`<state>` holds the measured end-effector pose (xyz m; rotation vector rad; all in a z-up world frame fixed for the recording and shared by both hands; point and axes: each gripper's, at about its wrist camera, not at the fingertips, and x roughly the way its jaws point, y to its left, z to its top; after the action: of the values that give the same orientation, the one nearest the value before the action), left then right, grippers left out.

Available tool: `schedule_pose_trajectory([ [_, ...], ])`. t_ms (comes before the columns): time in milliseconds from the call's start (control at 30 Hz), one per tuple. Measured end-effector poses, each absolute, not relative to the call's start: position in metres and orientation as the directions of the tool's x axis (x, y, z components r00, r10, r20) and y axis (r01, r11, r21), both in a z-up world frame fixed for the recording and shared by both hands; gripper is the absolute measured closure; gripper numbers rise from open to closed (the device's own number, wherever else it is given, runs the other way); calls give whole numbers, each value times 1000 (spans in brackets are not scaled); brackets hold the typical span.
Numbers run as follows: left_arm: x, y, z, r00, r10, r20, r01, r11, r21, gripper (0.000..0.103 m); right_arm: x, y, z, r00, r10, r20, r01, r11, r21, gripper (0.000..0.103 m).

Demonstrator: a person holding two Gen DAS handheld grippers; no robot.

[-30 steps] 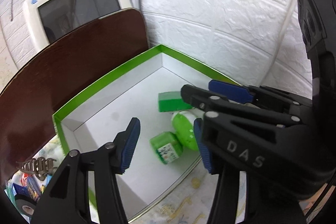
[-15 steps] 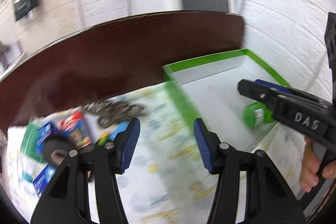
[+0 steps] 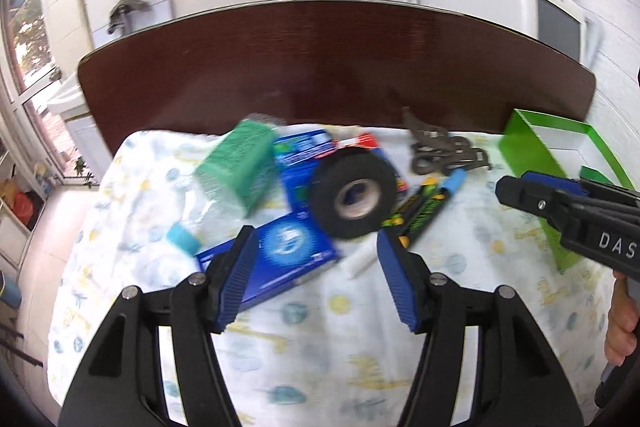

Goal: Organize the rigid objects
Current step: 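Move the right gripper back and grasp the blue medicine box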

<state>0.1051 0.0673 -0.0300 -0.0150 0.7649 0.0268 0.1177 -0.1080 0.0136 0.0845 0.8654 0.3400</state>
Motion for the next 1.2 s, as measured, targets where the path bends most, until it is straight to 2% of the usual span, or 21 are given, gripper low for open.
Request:
schedule_pose_trajectory([
  [200,96,115,-45,715,57,-697,-127,991,-49,42,120,-44,-2,524,364,-770,-356,915,190,63],
  [433,95,158,-66,686,27,-727,-163,980,-117,41,128,7,-23,437,389,-811,-400,892,213,63],
  [800,105,170,-88,665,-118,-738,-79,971,-226,42,145,39,-35,398,393,-829,-407,885,225,63],
  [1000,102,165,-87,666,-175,-725,-11,970,-244,42,150,47,-45,356,389,-850,-400,885,238,63],
  [1133,107,166,-93,651,-185,-736,-20,966,-260,42,154,53,-51,337,389,-858,-398,884,244,63],
  [1200,109,166,-94,657,-197,-728,-18,961,-276,42,156,55,-53,333,397,-855,-398,881,254,59],
])
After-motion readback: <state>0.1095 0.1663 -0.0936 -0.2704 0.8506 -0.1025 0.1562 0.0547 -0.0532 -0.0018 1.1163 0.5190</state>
